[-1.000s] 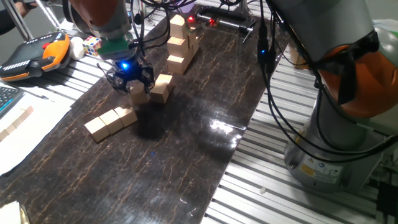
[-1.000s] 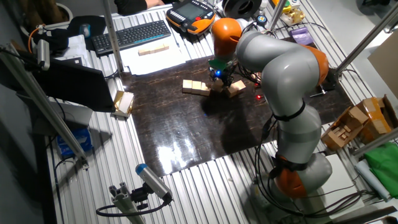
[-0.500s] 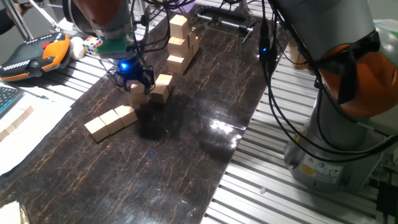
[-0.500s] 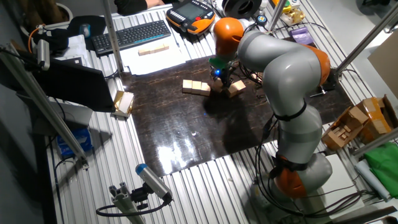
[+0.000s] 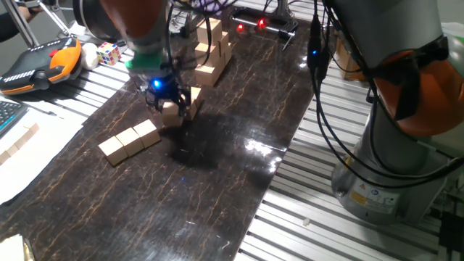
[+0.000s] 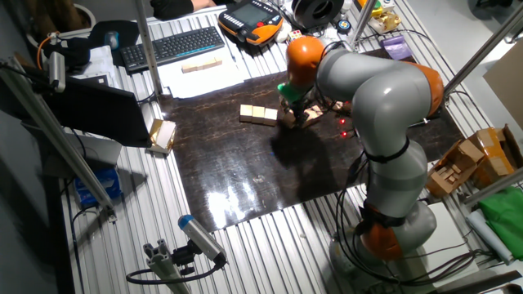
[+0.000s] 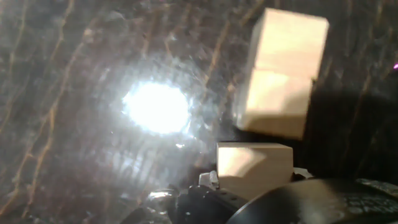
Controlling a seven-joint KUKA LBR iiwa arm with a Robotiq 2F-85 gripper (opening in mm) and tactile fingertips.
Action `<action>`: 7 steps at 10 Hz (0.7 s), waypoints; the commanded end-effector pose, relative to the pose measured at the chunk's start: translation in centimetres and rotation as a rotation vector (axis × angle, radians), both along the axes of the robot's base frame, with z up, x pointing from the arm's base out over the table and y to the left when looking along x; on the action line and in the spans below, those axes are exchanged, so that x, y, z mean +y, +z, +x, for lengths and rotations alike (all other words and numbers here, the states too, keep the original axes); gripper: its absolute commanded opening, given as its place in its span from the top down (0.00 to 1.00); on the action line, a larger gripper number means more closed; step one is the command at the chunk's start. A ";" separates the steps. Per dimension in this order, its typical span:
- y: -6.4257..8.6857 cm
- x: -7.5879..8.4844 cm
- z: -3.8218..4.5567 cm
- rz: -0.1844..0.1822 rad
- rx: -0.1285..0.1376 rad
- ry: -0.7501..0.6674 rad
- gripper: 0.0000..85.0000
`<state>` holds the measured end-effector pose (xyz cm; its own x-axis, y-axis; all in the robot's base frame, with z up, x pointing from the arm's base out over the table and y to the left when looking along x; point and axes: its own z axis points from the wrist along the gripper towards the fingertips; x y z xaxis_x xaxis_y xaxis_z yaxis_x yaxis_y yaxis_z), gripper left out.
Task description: Stack the blocks into a pyramid shape
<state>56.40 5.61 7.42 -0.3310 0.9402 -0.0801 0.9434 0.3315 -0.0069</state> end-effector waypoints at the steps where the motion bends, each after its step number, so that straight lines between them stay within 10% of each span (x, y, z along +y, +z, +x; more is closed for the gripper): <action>1: -0.2 0.0 -0.05 -0.018 -0.011 -0.028 0.93; 7: -1.4 -1.4 -0.28 -0.010 -0.032 -0.077 0.90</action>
<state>56.13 4.24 5.98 -0.2560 0.9616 -0.0989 0.9656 0.2592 0.0200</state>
